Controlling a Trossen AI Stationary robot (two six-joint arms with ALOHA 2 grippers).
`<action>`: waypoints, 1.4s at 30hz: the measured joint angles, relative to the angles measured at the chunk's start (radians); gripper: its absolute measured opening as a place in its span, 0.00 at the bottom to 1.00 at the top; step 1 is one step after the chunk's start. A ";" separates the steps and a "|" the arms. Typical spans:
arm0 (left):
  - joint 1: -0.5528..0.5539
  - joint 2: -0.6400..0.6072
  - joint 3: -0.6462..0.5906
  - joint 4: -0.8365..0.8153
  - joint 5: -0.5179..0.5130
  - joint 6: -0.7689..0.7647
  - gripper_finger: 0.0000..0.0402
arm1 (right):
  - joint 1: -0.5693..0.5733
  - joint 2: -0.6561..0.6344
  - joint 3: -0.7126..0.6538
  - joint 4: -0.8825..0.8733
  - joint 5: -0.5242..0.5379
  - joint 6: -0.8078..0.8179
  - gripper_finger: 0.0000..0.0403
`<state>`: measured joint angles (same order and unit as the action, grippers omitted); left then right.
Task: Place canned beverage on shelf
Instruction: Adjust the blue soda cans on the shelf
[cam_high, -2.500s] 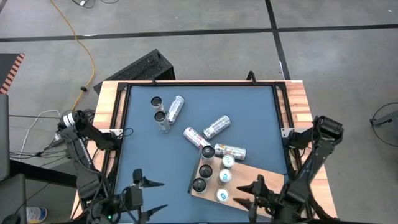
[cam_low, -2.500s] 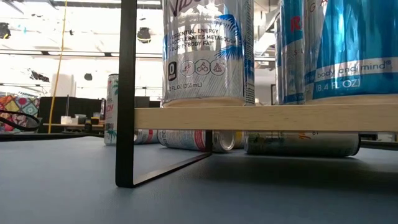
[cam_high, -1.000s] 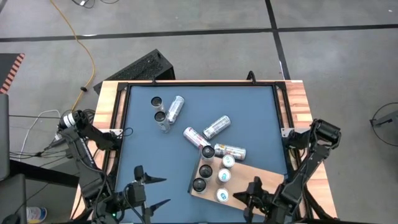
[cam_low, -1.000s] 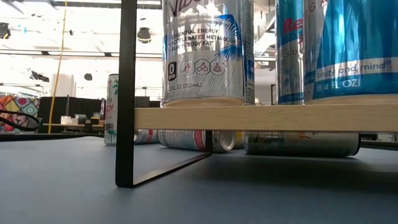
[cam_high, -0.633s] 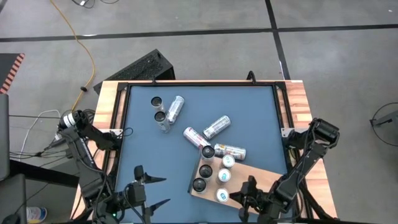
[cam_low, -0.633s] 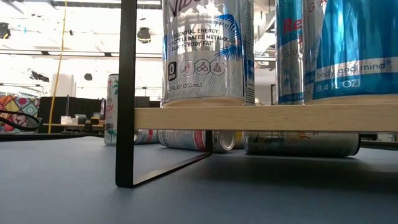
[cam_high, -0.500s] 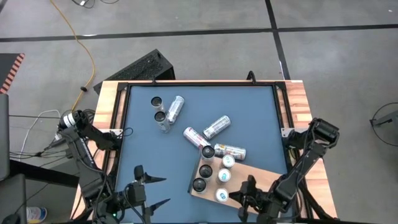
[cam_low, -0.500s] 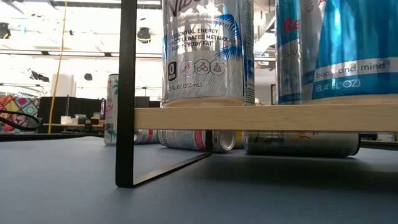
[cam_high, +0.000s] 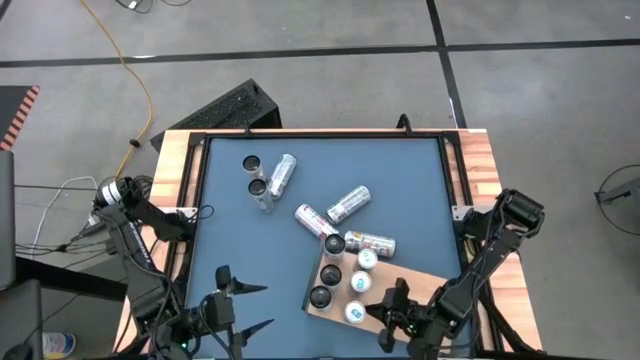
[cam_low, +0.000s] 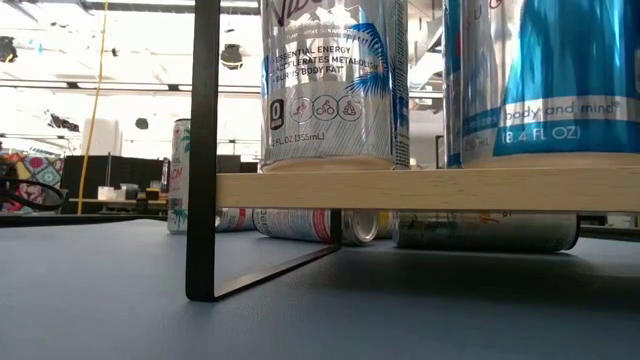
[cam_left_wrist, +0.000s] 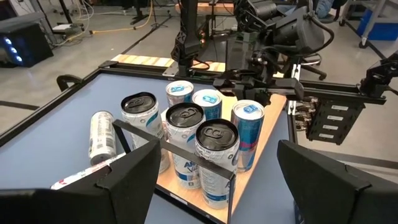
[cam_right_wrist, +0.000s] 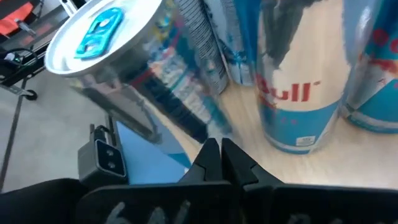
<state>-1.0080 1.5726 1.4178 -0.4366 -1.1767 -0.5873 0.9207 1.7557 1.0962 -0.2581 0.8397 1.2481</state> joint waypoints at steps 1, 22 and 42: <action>0.000 0.000 0.000 0.000 0.001 0.000 0.77 | 0.007 0.000 0.000 -0.001 -0.002 0.003 0.00; 0.000 0.000 0.000 0.000 0.013 -0.004 0.77 | -0.052 -0.001 0.000 -0.248 0.002 0.136 0.00; 0.000 0.000 0.000 0.000 0.033 -0.004 0.77 | -0.030 -0.002 0.000 -0.369 -0.055 0.195 0.00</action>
<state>-1.0080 1.5726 1.4178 -0.4362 -1.1434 -0.5915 0.8911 1.7535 1.0962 -0.6273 0.7847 1.4433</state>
